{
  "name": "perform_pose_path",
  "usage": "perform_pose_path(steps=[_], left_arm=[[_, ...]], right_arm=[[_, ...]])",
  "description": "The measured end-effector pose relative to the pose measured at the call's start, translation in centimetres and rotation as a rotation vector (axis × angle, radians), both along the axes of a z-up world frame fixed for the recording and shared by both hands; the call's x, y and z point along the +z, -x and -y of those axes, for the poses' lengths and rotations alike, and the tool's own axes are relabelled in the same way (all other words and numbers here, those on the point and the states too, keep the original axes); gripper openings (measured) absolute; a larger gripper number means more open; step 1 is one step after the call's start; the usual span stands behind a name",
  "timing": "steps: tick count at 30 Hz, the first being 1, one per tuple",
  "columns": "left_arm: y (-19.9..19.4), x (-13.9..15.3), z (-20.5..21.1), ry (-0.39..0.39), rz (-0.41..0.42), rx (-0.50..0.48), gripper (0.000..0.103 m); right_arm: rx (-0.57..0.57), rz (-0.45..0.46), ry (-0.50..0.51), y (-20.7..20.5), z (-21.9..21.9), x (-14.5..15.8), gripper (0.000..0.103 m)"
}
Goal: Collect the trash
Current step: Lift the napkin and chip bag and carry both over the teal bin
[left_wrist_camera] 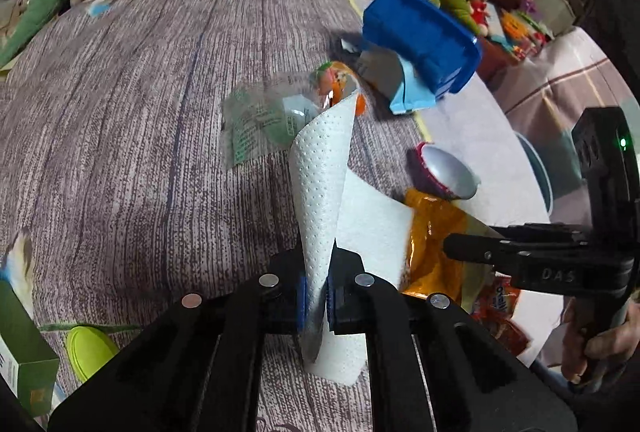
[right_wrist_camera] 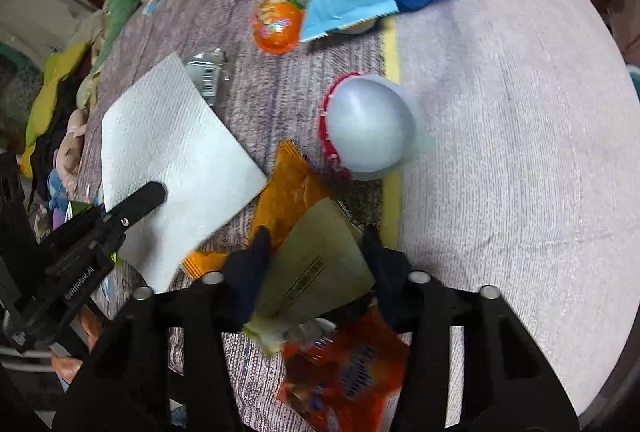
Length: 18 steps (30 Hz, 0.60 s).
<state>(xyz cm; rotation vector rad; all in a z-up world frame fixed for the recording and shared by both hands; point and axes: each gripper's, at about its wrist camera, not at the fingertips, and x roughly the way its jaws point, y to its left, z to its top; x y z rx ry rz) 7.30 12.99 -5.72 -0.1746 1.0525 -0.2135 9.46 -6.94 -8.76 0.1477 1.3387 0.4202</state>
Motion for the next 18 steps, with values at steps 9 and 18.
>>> perform_pose_path(steps=[9, 18], left_arm=[[0.1, 2.5, 0.4, 0.033, 0.033, 0.032, 0.008], [-0.6, 6.7, 5.4, 0.054, 0.092, -0.041, 0.008]], right_arm=[[-0.023, 0.119, -0.021, -0.3, 2.2, 4.2, 0.021], [-0.127, 0.215, -0.067, -1.1, 8.4, 8.3, 0.021]])
